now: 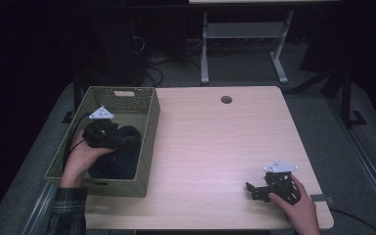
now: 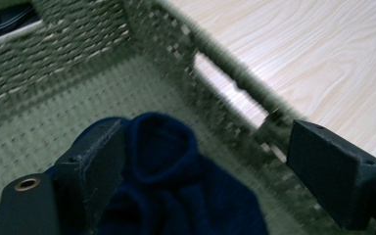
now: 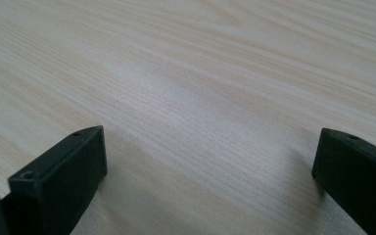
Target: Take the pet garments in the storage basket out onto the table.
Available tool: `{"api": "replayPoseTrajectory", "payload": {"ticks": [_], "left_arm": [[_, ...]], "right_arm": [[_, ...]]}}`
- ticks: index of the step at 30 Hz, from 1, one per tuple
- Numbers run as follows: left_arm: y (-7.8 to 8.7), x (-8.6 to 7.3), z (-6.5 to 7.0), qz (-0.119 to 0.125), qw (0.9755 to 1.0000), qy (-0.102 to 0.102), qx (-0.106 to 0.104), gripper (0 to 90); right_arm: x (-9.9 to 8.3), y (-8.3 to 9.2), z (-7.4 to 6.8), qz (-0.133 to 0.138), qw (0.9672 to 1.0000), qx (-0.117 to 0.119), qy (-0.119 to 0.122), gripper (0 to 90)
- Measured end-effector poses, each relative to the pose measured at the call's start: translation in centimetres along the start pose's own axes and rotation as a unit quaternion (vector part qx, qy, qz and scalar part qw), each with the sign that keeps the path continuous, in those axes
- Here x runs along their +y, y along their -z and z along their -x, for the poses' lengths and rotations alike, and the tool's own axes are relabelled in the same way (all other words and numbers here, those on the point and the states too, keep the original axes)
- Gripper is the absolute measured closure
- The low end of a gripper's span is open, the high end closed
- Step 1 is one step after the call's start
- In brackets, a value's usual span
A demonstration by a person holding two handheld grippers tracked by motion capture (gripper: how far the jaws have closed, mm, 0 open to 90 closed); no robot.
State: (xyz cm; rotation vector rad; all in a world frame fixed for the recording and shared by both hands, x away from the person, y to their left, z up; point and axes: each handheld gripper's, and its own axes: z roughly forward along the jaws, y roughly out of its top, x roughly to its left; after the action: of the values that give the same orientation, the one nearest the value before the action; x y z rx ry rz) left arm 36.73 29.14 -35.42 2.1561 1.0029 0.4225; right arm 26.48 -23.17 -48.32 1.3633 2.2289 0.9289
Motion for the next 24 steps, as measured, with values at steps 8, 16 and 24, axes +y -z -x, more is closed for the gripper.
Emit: {"api": "replayPoseTrajectory", "payload": {"ticks": [8, 16, 24], "left_arm": [[-0.5, -1.7, -1.1, -0.033, 0.9994, -0.002, 0.007, 14.2], [-1.5, -2.8, -1.5, -0.07, 0.9974, -0.008, -0.008, 14.2], [-2.4, -3.7, -1.6, -0.109, 0.9937, -0.019, -0.015, 14.2]], "right_arm": [[0.0, 0.0, 0.0, 0.0, 1.0, 0.0, 0.0, 0.0], [0.0, 0.0, 0.0, 0.0, 1.0, 0.0, 0.0, 0.0], [0.0, 0.0, 0.0, 0.0, 1.0, 0.0, 0.0, 0.0]]}}
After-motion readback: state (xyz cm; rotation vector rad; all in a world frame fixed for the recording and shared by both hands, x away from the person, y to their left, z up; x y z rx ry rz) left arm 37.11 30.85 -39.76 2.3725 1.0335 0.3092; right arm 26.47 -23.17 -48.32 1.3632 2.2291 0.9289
